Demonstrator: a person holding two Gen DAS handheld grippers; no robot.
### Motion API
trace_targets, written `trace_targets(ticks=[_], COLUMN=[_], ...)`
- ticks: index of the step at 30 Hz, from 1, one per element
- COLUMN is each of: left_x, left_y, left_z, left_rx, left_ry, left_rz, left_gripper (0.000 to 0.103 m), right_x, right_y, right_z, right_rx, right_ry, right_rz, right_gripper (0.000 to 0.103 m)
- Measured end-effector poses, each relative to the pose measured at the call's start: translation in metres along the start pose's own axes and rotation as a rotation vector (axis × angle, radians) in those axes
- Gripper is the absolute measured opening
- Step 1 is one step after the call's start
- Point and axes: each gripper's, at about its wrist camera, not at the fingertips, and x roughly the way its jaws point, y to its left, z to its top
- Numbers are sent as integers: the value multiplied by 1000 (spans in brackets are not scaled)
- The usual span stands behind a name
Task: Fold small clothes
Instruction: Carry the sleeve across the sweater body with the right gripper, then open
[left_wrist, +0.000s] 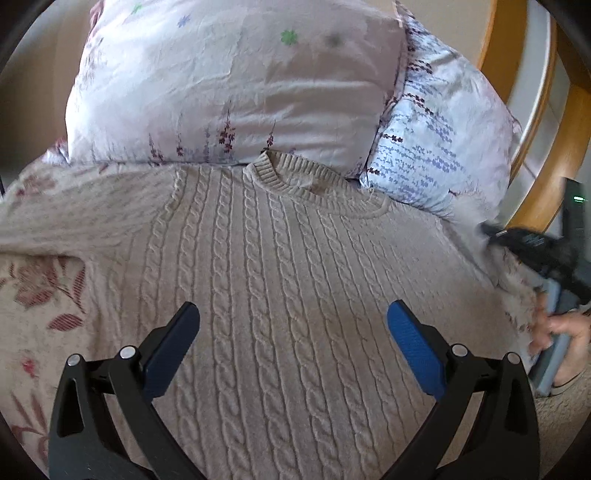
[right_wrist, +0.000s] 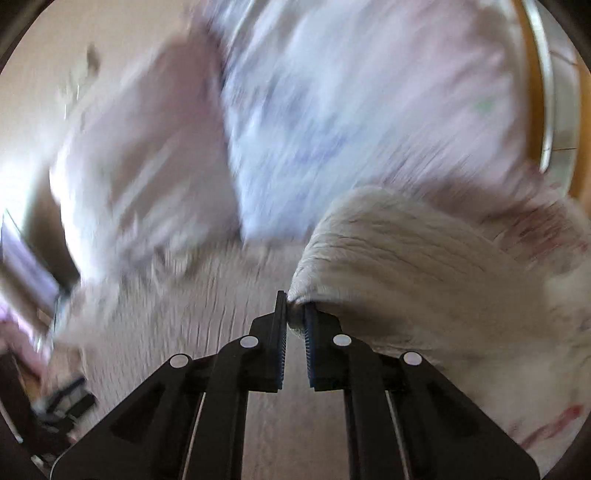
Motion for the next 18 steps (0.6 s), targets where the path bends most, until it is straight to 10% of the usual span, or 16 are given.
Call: trace_targets(ticks=[5,9,18], left_x=[-15,-22,-5], left_y=[2,14,40], left_z=[9,25,51], left_rx=[74,78,-18], left_ry=[10,9,12], left_rz=[16,-20,-101], left_gripper=[101,101,101], right_x=[30,-8,-41], right_y=[7,-12,-130], right_z=[-27,-25,-40], right_rx=[27,160,748], right_ry=[152,114,57], right_rz=[14,137,87], right_gripper=[17,61,60])
